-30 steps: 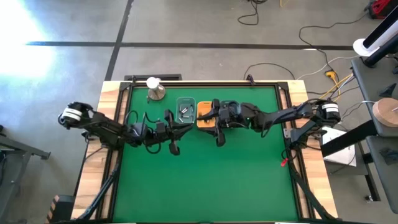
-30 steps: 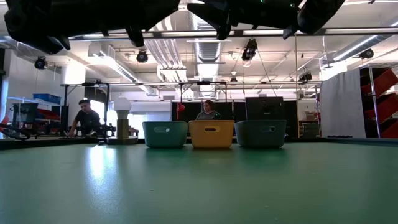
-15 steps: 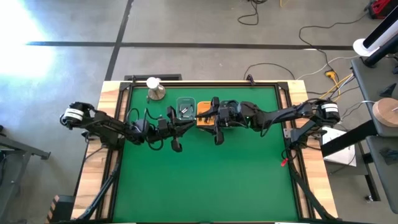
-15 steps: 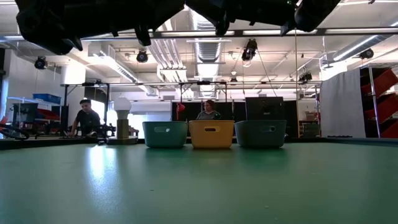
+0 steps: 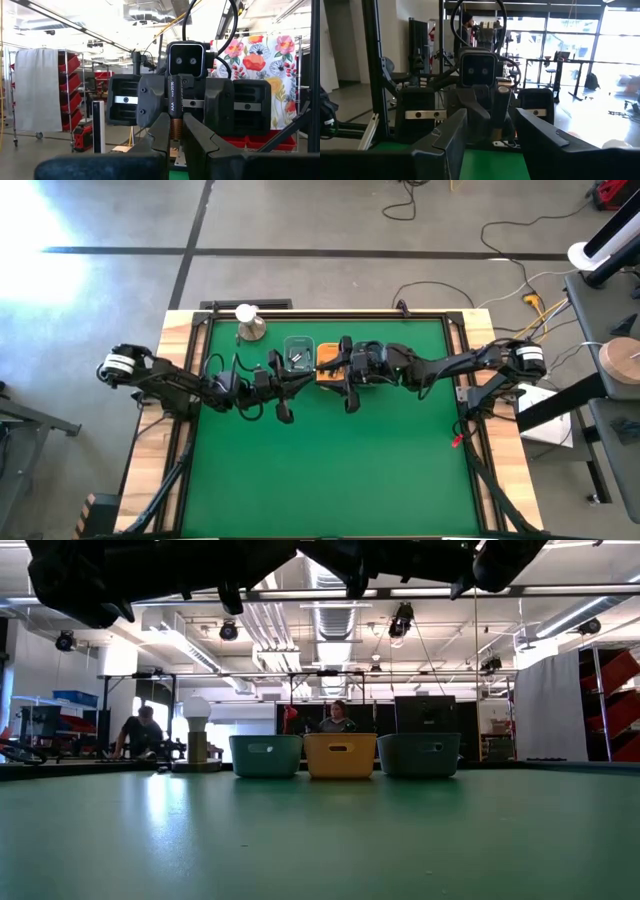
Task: Sort batteries
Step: Put the small black battery into the blue bin
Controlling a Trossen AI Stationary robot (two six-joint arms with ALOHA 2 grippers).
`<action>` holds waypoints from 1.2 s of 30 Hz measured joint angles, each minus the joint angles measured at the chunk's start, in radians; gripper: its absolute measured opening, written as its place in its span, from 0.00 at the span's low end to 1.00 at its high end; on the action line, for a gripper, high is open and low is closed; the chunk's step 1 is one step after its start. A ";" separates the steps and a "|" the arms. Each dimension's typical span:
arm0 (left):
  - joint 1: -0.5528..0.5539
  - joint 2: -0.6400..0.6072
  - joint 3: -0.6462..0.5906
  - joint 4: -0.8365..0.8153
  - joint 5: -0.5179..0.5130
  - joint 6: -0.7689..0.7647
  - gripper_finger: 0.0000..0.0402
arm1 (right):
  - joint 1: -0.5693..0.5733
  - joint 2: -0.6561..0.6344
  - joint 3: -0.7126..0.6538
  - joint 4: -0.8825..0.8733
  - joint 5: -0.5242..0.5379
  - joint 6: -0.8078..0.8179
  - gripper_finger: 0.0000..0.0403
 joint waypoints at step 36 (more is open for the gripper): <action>0.004 0.013 0.048 -0.078 -0.011 0.035 0.05 | -0.002 0.000 0.016 -0.026 0.026 0.014 0.06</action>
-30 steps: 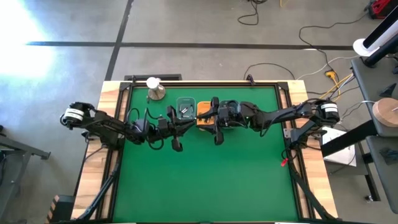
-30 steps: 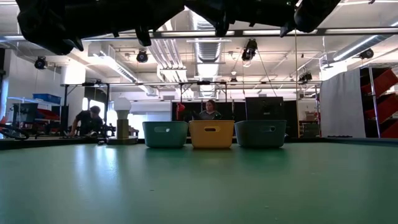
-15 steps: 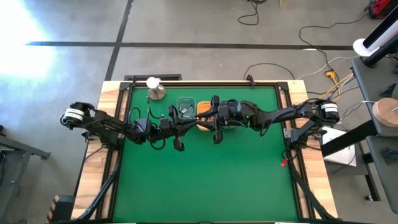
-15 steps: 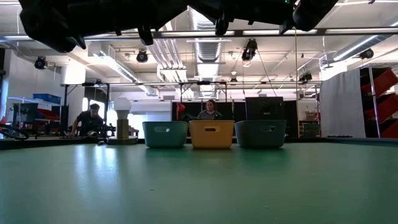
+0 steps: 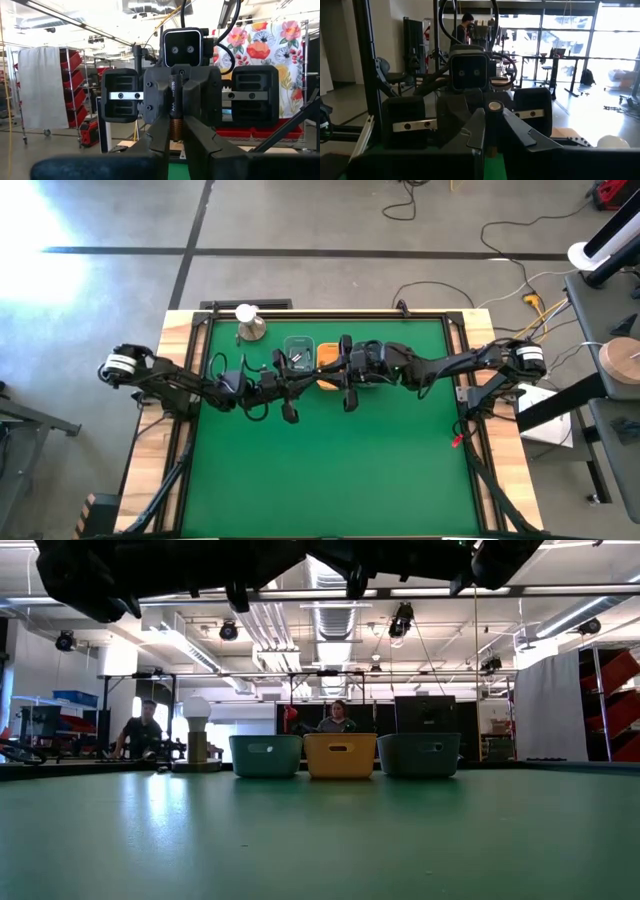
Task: Sort batteries
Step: Put the small black battery into the blue bin
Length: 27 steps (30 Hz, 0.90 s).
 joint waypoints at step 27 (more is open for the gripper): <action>0.001 -0.708 -0.324 -0.656 -0.287 -0.217 0.57 | -0.151 -0.079 0.215 -1.391 0.330 -0.119 0.06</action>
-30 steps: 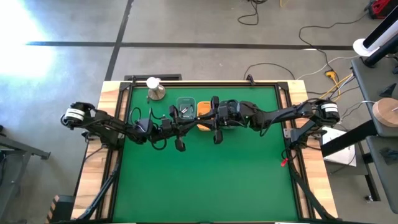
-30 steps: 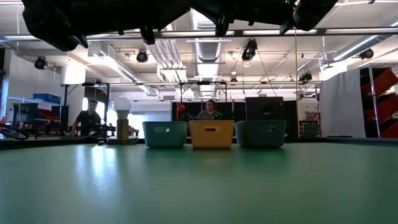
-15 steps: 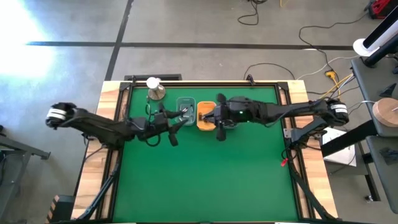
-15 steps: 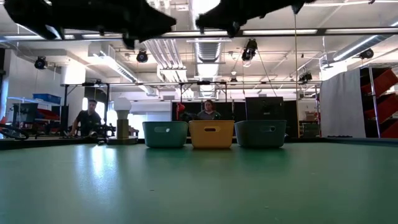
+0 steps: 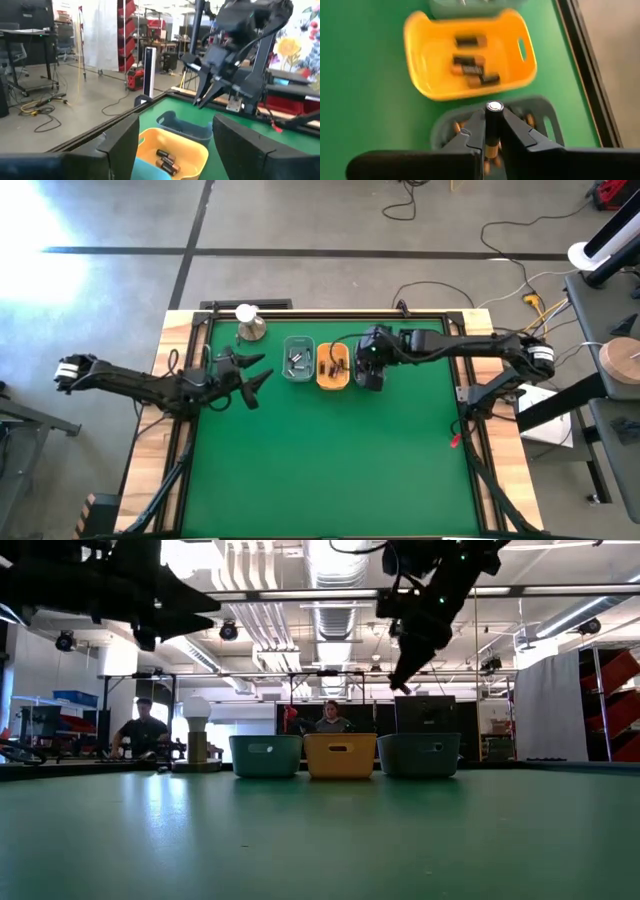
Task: Sort batteries
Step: Put the small black battery into the blue bin
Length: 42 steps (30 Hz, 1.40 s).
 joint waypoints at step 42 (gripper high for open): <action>0.050 0.044 -0.072 -0.030 -0.077 -0.067 0.61 | -0.122 0.329 0.030 -0.045 -0.102 -0.048 0.09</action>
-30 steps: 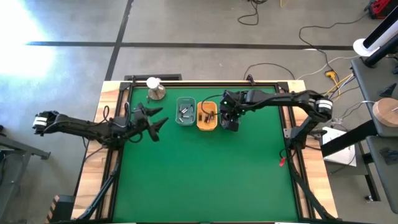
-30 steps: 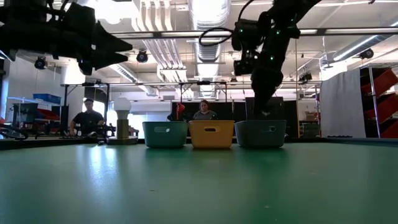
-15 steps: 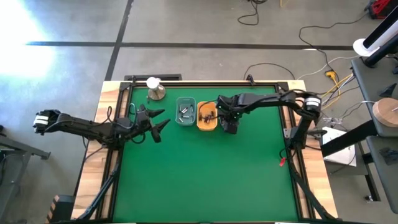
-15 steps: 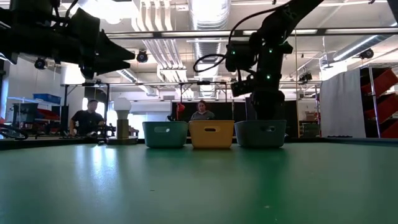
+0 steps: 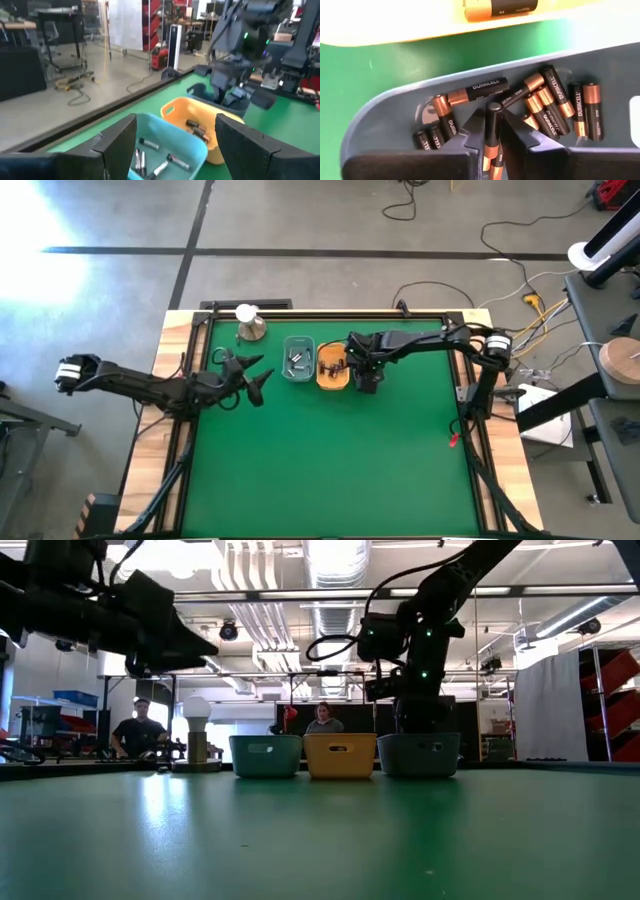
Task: Sort batteries
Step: Put the small black battery into the blue bin
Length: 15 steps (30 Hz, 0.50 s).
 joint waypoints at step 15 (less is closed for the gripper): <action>0.020 0.069 0.003 -0.012 -0.083 -0.058 0.61 | 0.000 0.021 -0.036 0.034 0.001 0.031 0.11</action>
